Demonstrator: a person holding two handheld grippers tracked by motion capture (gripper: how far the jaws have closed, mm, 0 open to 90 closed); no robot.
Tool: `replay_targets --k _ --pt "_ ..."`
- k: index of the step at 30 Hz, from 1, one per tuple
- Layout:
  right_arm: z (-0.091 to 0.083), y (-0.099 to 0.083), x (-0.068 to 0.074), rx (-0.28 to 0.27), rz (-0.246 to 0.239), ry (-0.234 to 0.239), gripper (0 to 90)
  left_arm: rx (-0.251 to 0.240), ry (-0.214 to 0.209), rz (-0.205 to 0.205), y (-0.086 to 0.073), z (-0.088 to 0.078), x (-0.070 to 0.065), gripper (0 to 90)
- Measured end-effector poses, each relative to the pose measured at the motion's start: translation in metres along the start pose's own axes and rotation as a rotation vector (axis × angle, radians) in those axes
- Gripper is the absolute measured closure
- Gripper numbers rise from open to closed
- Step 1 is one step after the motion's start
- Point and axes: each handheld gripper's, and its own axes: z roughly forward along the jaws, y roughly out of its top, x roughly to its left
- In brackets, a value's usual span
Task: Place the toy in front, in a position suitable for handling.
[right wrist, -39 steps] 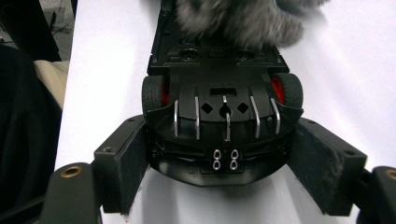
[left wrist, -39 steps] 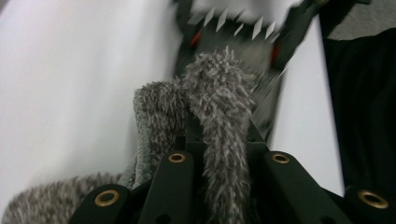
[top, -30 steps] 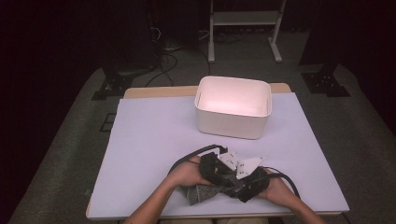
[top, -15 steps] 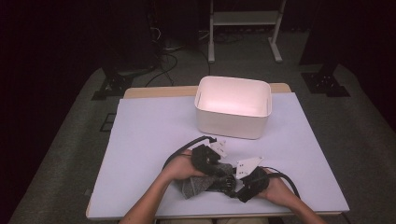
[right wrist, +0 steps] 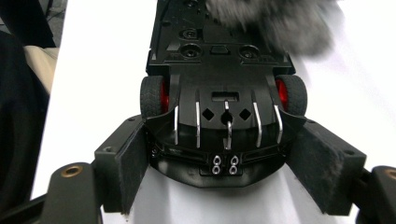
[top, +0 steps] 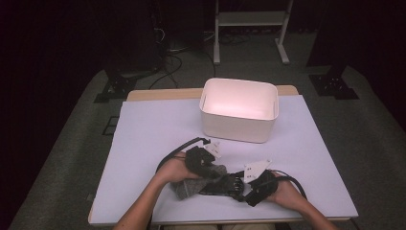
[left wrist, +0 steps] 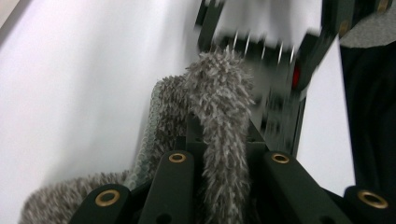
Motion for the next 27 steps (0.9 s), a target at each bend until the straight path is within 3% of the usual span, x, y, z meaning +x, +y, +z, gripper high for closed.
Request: replay_targets --k 4,7,8,12,19,27 --pt "-0.004 -0.005 -0.006 0.009 0.012 -0.004 23.1 -0.006 -0.012 -0.024 -0.009 -0.005 0.004 79.9" --pt "-0.003 -0.006 -0.008 0.016 0.02 0.004 23.0 -0.012 -0.026 -0.014 -0.008 -0.005 0.004 79.9" --pt "-0.002 -0.006 -0.008 0.023 0.048 0.011 22.8 -0.012 -0.038 -0.001 -0.005 -0.001 0.002 79.9" --pt "-0.001 -0.007 -0.011 0.02 0.078 0.022 21.7 -0.004 -0.057 0.022 0.0 0.005 -0.002 79.8" --pt "-0.003 -0.007 -0.012 0.025 0.156 0.047 18.5 -0.017 -0.072 0.018 -0.002 0.007 -0.004 79.8" --pt "-0.014 -0.004 -0.014 -0.002 0.193 0.062 17.4 -0.023 -0.079 0.027 -0.002 0.008 -0.007 79.8"
